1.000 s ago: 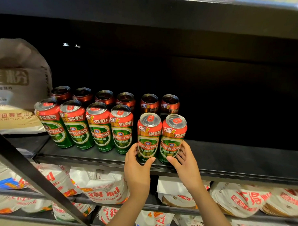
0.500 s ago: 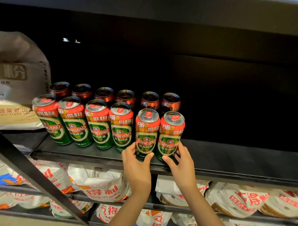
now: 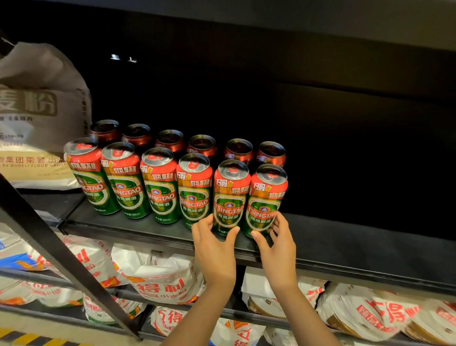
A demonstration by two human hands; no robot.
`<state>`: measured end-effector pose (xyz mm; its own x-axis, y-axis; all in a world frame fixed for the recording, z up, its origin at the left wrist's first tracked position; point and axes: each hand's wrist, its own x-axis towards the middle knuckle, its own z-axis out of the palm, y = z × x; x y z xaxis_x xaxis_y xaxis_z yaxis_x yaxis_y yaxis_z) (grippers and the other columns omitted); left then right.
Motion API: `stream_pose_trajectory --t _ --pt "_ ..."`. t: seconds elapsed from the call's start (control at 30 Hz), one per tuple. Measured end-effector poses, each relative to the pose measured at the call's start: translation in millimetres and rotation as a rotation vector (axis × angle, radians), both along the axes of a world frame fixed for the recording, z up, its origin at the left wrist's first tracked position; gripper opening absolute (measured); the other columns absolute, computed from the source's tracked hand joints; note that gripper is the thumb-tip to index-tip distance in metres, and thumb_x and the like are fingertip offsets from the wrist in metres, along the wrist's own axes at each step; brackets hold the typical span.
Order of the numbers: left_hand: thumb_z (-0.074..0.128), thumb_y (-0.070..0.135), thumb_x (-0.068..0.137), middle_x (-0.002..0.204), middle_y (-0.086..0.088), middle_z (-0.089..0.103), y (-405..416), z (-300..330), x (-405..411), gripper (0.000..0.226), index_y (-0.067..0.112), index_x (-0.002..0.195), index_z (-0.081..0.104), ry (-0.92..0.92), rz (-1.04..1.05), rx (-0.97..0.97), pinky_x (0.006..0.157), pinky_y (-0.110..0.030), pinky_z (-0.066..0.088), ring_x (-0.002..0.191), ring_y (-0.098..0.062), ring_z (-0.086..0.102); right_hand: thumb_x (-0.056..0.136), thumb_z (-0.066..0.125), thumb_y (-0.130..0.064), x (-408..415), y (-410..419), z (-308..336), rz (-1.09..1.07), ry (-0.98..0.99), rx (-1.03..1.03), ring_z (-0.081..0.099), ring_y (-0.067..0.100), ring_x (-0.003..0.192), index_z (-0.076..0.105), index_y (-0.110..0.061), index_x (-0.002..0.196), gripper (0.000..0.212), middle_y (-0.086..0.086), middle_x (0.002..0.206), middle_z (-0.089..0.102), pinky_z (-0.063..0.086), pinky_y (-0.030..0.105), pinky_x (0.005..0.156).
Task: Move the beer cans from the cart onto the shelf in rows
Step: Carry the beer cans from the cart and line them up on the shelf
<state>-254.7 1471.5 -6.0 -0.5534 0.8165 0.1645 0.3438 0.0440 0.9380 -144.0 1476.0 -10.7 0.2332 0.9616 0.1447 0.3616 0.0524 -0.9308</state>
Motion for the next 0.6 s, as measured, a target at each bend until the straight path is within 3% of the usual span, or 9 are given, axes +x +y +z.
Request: stream_pose_trajectory --t 0.13,0.2,0.3,0.6 --pt "0.074 0.025 0.078 0.119 -0.001 0.051 -3.2 -8.8 -2.6 0.051 0.011 0.123 0.053 0.031 -0.031 0.052 0.079 -0.029 0.048 0.106 -0.018 0.055 0.086 0.067 -0.017 -2.2 0.8 -3.6 -0.011 -0.022 0.001 0.044 -0.016 0.111 0.036 -0.024 0.143 0.065 -0.015 0.133 0.05 0.035 -0.001 0.087" --pt "0.074 0.023 0.078 0.118 -0.001 0.052 -3.2 -9.5 -2.8 0.052 0.011 0.124 0.053 0.009 -0.027 0.06 0.083 -0.033 0.05 0.105 -0.017 0.055 0.087 0.066 -0.021 -2.7 1.1 -5.8 -0.017 -0.058 0.005 0.044 -0.005 0.121 0.034 -0.025 0.145 0.066 -0.01 0.138 0.05 0.037 0.014 0.099" --pt "0.076 0.021 0.077 0.116 0.005 0.054 -0.7 -5.7 -1.9 0.052 0.015 0.124 0.054 -0.061 -0.006 0.045 0.081 -0.026 0.045 0.103 -0.01 0.054 0.087 0.066 -0.023 -2.3 1.5 -7.4 -0.017 -0.085 0.014 0.045 0.004 0.127 0.032 -0.025 0.146 0.068 -0.006 0.139 0.05 0.04 0.027 0.104" --pt "0.075 0.023 0.078 0.125 0.003 0.055 3.6 -8.4 2.8 0.054 0.017 0.128 0.054 -0.063 0.025 0.025 0.086 -0.034 0.05 0.114 -0.012 0.054 0.09 0.062 -0.026 -2.4 3.3 -9.1 -0.02 -0.18 0.025 0.045 0.011 0.13 0.027 -0.021 0.149 0.069 -0.003 0.143 0.046 0.043 0.035 0.106"
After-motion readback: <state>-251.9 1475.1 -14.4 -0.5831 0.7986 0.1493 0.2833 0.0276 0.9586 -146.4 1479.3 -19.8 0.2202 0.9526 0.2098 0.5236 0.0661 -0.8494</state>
